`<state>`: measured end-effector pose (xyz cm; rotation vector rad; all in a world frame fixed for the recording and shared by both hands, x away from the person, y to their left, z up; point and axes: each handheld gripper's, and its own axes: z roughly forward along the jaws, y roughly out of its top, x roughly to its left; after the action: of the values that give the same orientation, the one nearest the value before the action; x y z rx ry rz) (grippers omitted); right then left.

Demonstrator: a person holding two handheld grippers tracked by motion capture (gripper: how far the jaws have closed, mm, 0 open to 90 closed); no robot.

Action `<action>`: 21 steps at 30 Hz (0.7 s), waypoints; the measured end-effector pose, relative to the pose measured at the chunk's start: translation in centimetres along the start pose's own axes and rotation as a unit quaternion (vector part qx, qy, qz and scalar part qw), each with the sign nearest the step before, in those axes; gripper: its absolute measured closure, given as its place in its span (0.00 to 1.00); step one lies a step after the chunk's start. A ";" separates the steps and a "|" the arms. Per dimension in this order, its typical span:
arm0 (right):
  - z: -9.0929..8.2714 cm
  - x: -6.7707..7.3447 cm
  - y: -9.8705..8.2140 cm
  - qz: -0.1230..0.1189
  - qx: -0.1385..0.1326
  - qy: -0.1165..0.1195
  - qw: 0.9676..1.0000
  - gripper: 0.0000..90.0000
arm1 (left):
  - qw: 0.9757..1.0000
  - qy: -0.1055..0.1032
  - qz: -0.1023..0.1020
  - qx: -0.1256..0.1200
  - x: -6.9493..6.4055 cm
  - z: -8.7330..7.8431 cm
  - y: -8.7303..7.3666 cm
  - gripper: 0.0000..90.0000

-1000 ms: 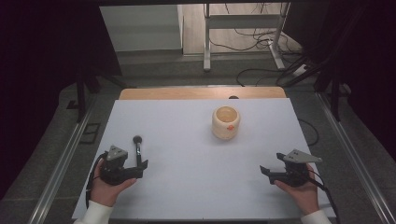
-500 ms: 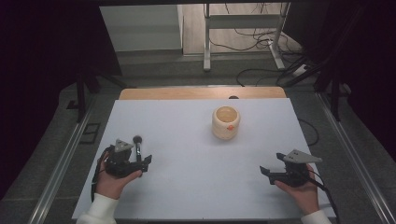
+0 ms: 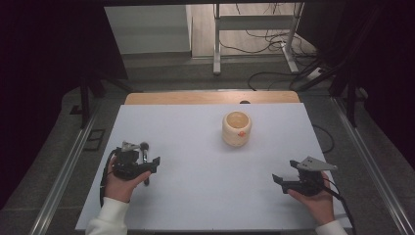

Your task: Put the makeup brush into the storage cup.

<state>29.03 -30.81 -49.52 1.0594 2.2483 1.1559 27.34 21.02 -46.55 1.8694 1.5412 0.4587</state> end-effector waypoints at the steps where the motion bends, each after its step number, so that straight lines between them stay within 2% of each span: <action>1: 0.0 0.0 0.0 0.001 0.001 -0.001 1.000 0.15 | 1.000 0.004 0.001 0.001 0.0 0.1 0.1 0.22; 7: 0.0 0.0 0.0 0.003 0.000 -0.002 1.000 0.15 | 1.000 0.016 0.001 0.010 0.0 0.9 0.8 0.22; 17: 0.0 0.1 0.0 0.003 0.000 -0.002 1.000 0.15 | 1.000 0.017 -0.006 0.026 0.1 2.1 1.8 0.21; 19: 0.0 0.0 0.0 0.004 0.001 -0.003 1.000 0.15 | 0.999 0.010 -0.030 0.034 0.4 2.3 2.0 0.22; 21: 0.0 0.0 0.0 0.006 0.001 -0.003 1.000 0.15 | 0.998 0.009 -0.032 0.048 0.6 2.6 2.1 0.22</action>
<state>29.02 -30.75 -49.53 1.0777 2.2414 1.1557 30.67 20.71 -47.04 1.8852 1.6565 0.3803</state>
